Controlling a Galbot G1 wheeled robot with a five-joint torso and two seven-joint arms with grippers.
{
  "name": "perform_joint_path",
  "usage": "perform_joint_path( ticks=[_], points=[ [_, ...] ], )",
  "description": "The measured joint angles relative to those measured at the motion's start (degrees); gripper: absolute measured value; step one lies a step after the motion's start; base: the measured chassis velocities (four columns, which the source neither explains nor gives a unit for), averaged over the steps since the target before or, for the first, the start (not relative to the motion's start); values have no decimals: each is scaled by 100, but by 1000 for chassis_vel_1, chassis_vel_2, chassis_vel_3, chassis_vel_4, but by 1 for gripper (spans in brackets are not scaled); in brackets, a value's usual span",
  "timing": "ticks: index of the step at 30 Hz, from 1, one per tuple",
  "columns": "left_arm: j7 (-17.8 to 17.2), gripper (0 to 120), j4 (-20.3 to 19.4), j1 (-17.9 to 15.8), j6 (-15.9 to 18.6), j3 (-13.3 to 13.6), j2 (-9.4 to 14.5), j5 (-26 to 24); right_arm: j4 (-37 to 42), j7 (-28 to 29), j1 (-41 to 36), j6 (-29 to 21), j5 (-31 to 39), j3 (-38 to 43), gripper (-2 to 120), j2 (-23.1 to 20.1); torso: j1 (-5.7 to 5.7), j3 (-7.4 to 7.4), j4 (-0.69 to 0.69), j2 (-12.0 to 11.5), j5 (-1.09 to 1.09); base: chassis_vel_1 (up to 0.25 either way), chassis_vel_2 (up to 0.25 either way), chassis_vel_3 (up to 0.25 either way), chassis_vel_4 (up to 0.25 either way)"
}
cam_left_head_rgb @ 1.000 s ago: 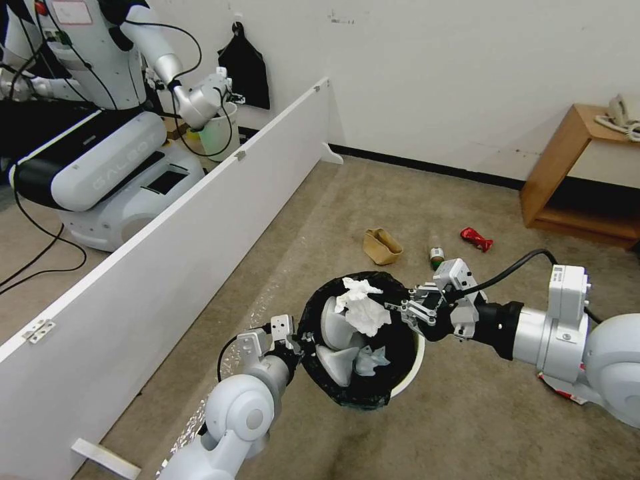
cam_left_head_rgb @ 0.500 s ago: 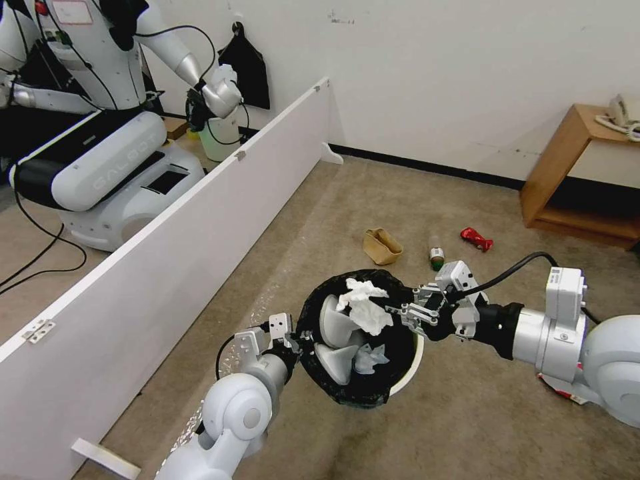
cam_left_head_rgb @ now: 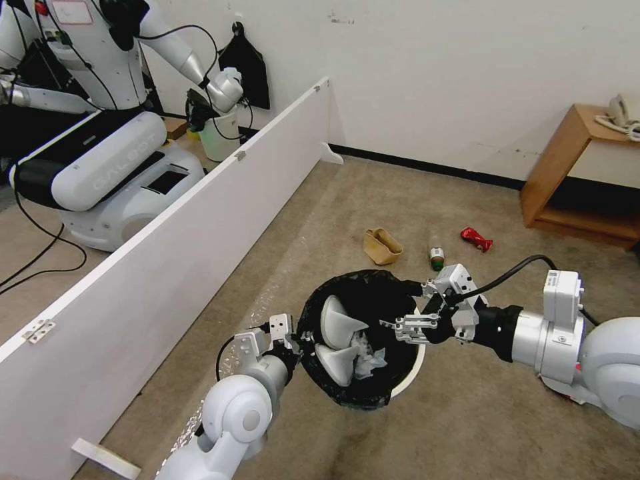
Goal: Pick up the trash bin, then pick up the garbage from the floor and place it into the trash bin.
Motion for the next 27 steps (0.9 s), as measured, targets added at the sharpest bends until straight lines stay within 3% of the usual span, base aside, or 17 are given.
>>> perform_joint_path(
  ticks=[27],
  points=[
    [-25,1,50,-22,0,-6,-2,-46,62,21,213,106,149,171,86,58,0,0,0,0,0,0,0,0,0]
  ],
)
